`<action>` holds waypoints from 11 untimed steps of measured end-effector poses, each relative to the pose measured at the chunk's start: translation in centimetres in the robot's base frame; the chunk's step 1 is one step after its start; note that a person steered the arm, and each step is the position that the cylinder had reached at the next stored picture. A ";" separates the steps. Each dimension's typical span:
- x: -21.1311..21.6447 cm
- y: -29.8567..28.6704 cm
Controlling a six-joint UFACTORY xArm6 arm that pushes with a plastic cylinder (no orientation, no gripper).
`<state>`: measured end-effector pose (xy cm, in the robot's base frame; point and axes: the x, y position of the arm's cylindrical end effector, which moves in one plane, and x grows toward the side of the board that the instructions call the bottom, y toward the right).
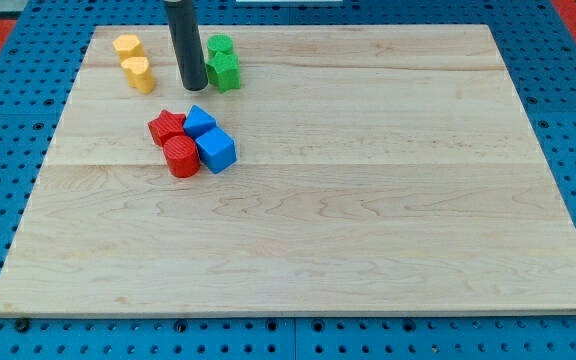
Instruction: Separate the blue triangle from blue cube
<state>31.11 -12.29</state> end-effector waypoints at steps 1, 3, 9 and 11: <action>0.3 -0.2; 0.3 -0.2; 8.5 0.0; 7.3 16.2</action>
